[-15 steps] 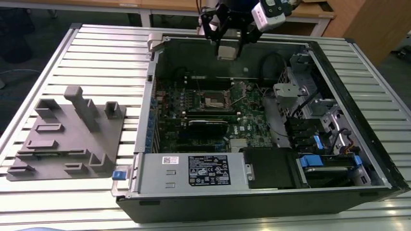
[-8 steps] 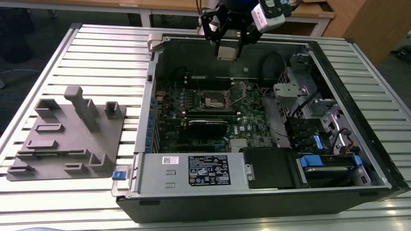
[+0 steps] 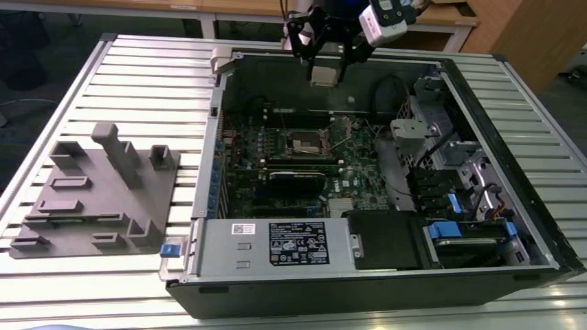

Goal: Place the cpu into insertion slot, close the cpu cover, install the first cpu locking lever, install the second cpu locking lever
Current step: 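Place the cpu into insertion slot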

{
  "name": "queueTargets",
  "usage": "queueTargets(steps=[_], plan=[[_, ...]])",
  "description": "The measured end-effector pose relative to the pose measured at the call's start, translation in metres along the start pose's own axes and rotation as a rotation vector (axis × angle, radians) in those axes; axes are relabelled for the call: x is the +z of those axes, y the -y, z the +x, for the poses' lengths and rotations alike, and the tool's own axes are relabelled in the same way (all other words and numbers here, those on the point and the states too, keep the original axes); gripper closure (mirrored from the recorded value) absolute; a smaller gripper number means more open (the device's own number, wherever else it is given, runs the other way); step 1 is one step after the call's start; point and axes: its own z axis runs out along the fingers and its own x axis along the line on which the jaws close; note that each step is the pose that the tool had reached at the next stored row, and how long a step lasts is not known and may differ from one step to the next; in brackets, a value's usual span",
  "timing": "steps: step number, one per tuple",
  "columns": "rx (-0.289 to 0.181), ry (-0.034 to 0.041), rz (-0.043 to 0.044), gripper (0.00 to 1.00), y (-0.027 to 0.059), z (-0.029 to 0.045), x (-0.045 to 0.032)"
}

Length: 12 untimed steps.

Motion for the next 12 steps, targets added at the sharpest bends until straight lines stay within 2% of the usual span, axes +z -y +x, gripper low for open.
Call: queueTargets(steps=[12], plan=[[0.0, -0.0001, -0.0042, 0.46, 0.0012, -0.0003, 0.0134]])
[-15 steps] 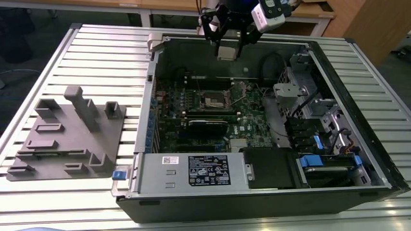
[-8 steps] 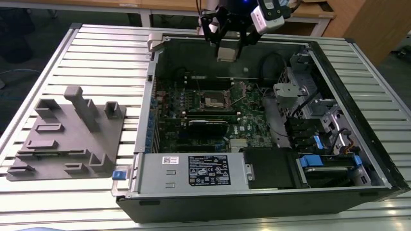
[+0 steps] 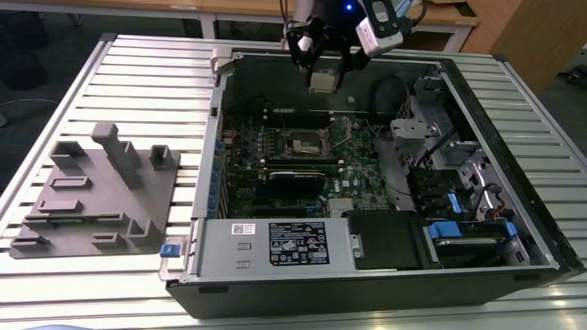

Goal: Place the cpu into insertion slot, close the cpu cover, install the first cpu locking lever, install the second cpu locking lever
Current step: 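Place the cpu into insertion slot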

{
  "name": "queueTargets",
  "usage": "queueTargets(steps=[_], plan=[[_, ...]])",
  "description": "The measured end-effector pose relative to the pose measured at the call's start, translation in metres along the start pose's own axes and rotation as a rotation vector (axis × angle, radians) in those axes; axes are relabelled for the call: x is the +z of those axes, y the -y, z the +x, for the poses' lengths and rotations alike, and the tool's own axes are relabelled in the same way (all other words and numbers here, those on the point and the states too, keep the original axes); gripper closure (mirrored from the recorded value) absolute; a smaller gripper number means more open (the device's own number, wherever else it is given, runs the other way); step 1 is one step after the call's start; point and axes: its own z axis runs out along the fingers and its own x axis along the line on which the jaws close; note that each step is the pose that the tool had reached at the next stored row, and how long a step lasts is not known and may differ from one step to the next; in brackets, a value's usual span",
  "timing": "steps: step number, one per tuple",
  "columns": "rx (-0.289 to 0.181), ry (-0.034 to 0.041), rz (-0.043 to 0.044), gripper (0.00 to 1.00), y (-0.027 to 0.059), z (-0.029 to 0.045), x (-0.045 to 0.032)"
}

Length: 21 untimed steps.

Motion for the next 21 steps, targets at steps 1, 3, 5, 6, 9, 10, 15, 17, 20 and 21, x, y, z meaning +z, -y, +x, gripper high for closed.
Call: queueTargets(steps=[1, 3, 5, 6, 9, 10, 15, 17, 20, 21], plan=[[0.0, -0.0001, 0.0003, 0.46, 0.0, 0.0, 0.0003], [0.0, -0.0001, 0.0003, 0.46, 0.0001, 0.0, 0.0005], [0.0, -0.0001, 0.0, 0.46, 0.0001, 0.0, 0.0009], [0.0, 0.0, -0.0002, 0.46, 0.0001, 0.0, 0.0012], [0.0, 0.0, -0.0001, 0.46, 0.0003, 0.0, 0.0028], [0.0, 0.0, 0.0, 0.46, 0.0003, -0.0001, 0.0035], [0.0, 0.0, 0.0, 0.46, 0.0006, -0.0001, 0.0066], [0.0, 0.0, 0.0, 0.46, 0.0008, -0.0002, 0.008], [0.0, -0.0002, 0.0003, 0.46, 0.0008, -0.0002, 0.009], [0.0, 0.0, 0.0001, 0.46, 0.0009, -0.0002, 0.0092]])
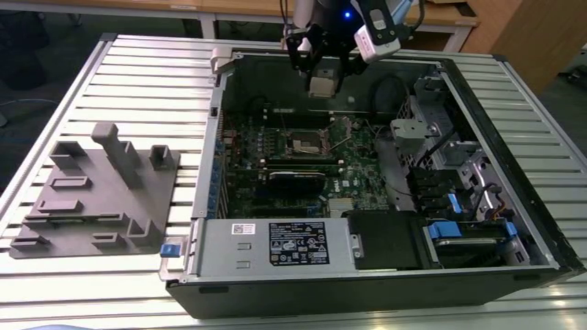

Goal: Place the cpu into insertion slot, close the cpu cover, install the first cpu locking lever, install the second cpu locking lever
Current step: 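Place the cpu into insertion slot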

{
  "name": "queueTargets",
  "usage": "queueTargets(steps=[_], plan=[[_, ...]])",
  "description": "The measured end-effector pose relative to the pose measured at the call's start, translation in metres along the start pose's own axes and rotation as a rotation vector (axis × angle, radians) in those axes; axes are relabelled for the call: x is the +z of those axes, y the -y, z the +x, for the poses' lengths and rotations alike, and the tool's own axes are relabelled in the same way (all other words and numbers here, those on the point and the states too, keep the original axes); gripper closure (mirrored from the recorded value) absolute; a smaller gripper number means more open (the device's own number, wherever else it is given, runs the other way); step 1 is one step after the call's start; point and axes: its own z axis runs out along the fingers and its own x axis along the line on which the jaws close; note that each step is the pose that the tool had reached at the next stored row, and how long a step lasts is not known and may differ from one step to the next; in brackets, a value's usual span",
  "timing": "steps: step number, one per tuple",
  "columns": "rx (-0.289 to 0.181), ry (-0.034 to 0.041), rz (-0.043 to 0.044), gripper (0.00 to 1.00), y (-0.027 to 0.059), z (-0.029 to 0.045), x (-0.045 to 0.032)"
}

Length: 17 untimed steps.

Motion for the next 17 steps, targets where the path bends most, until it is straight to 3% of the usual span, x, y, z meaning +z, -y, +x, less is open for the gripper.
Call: queueTargets(steps=[7, 17], plan=[[0.0, 0.0001, -0.0002, 0.46, 0.0002, 0.0, 0.0016], [0.0, 0.0, 0.0, 0.46, 0.001, -0.0002, 0.0111]])
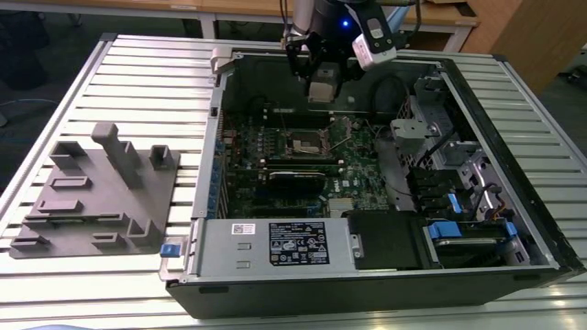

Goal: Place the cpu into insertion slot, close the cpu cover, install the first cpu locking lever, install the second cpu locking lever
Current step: 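Place the cpu into insertion slot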

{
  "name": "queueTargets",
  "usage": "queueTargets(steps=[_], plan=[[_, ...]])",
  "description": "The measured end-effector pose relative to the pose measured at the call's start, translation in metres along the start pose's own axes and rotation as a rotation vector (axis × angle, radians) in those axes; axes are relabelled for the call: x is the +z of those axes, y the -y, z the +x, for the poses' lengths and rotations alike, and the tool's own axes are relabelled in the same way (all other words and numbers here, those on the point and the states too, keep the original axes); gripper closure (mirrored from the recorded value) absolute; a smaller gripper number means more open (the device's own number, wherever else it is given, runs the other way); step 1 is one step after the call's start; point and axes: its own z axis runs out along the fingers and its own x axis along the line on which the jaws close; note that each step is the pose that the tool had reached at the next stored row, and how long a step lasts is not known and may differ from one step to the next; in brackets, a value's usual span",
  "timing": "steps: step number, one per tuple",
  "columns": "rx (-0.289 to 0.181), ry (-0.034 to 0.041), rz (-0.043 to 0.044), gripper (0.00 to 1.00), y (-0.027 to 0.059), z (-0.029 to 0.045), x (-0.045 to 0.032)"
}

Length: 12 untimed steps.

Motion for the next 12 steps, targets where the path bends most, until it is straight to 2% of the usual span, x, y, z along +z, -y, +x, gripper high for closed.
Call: queueTargets(steps=[5, 12], plan=[[0.0, 0.0, 0.0001, 0.46, 0.0004, -0.0001, 0.004], [0.0, 0.0002, -0.0005, 0.46, 0.0005, -0.0001, 0.0053]])
